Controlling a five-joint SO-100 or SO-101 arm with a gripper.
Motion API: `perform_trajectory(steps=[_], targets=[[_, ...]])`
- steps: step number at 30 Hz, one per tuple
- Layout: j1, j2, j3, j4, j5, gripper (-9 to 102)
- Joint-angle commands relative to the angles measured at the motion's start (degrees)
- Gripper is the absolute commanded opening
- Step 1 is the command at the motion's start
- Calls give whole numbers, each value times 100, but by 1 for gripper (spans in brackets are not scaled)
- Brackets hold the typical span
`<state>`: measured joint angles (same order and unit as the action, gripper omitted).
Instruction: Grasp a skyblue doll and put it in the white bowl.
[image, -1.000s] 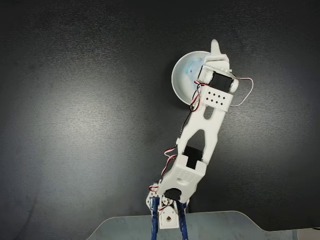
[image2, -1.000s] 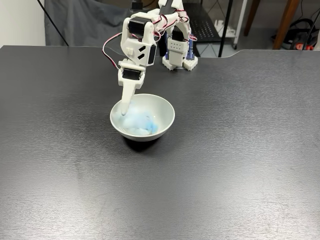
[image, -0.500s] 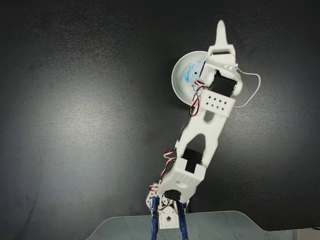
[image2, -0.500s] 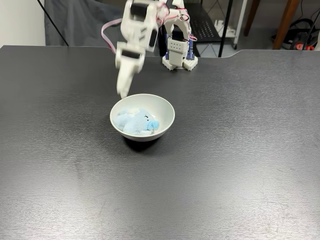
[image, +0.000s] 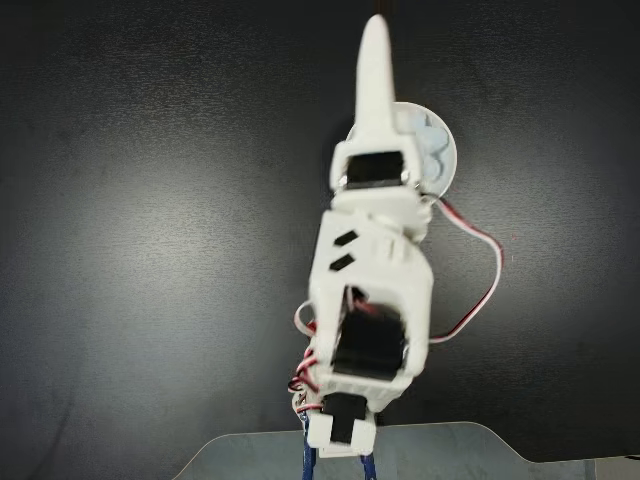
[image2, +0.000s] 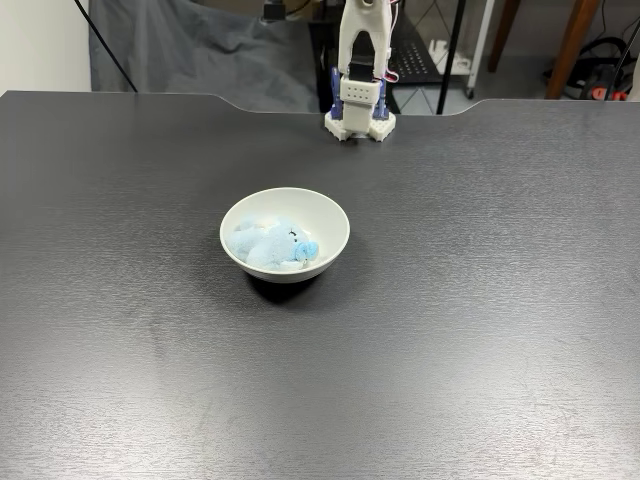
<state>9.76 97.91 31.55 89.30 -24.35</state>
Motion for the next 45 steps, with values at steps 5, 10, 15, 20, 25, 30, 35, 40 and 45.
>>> perform_trajectory(steps=[5, 10, 15, 20, 25, 30, 35, 40, 45], targets=[[-1116, 1617, -325, 800, 62, -2], [-1099, 2479, -114, 800, 0, 8], [-1134, 4210, 562, 712, 53, 8], [-1151, 5774, 1160, 782, 202, 3], [-1125, 5862, 3243, 712, 1257, -1], [-1143, 6091, 6047, 694, 2602, -1], [-1107, 7163, 8227, 299, 3226, -1], [-1090, 8481, 9940, -1397, 3199, -1], [-1090, 9018, 11681, -1960, 3199, -1]])
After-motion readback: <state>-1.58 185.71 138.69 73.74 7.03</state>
